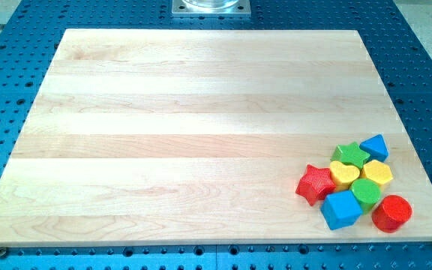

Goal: Separate the green star from the group of blocks

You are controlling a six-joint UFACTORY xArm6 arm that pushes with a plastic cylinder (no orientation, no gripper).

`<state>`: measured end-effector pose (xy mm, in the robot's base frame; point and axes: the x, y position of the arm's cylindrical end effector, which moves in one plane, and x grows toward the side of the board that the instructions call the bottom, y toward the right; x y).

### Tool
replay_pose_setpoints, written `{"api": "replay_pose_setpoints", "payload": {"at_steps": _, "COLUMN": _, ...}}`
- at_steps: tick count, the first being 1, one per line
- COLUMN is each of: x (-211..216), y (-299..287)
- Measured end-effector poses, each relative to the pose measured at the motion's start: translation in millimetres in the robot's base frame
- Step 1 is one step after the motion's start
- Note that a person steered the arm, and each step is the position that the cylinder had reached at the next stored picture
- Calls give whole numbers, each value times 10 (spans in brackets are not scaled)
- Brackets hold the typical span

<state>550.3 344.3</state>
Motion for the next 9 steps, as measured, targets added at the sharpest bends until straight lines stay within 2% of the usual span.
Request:
{"api": "replay_pose_setpoints", "payload": {"at_steps": 1, "x": 646, "y": -95}}
{"api": "replay_pose_setpoints", "payload": {"at_steps": 3, "x": 667, "y": -1041}}
{"api": "replay_pose_setpoints", "payload": {"at_steps": 4, "x": 576, "y": -1201}}
{"api": "replay_pose_setpoints", "payload": {"at_steps": 6, "x": 18, "y": -1226}}
{"api": "replay_pose_setpoints", "payload": {"at_steps": 9, "x": -678, "y": -1967}}
